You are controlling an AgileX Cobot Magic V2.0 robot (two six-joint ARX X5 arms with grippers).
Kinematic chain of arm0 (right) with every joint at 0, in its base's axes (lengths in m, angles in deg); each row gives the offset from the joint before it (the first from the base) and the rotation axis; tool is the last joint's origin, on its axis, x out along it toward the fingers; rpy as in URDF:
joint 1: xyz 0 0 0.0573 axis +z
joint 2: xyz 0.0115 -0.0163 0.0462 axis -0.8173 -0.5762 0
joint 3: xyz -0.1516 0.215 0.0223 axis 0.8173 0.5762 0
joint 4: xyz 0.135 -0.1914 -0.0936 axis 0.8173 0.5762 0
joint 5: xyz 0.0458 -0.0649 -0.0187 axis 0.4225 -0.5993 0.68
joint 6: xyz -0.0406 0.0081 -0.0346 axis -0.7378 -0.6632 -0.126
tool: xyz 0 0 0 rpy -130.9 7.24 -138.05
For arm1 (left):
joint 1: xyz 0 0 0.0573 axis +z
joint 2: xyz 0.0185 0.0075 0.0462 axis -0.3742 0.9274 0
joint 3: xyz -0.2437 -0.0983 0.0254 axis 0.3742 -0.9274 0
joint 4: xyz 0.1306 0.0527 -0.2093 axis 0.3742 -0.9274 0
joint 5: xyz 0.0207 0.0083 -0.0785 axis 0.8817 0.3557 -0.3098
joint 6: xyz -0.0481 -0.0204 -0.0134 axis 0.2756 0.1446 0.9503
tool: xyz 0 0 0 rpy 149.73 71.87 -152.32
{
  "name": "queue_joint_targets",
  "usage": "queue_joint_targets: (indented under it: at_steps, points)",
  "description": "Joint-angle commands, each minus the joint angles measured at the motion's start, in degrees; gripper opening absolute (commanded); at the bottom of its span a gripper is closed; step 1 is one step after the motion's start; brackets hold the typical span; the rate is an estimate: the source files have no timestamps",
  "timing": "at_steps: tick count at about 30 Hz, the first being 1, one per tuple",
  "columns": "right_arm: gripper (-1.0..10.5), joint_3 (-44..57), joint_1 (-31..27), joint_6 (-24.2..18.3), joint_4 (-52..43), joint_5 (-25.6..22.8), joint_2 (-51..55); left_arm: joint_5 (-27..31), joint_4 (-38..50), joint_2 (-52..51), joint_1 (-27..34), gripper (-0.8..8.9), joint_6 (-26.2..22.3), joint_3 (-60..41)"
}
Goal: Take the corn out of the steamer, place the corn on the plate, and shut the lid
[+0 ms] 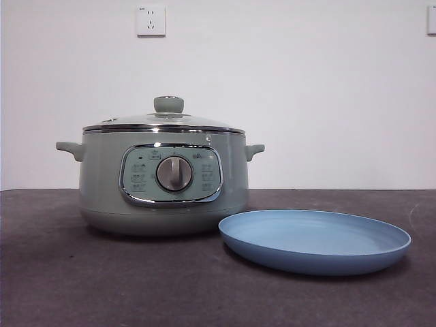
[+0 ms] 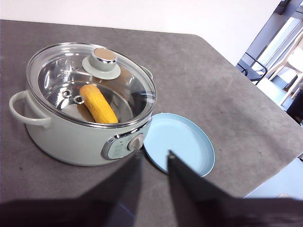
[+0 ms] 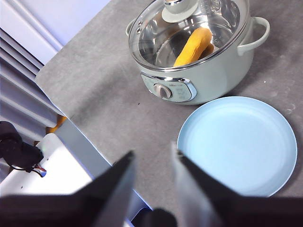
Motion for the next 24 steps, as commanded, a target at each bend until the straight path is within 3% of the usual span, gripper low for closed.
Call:
queue_joint_targets:
  at_steps: [1, 13, 24]
  points:
    - [6.1, 0.0, 0.1, 0.1, -0.3, 0.0, 0.0, -0.3, 0.0, 0.0, 0.0, 6.10, -0.6, 0.2]
    - [6.0, 0.0, 0.1, 0.1, -0.3, 0.1, 0.0, -0.3, 3.6, 1.3, -0.4, 6.10, -0.5, 0.4]
    - [6.0, 0.0, 0.1, 0.1, -0.4, 0.1, 0.0, 0.3, 15.9, 11.6, -5.4, 5.94, -0.5, 0.4]
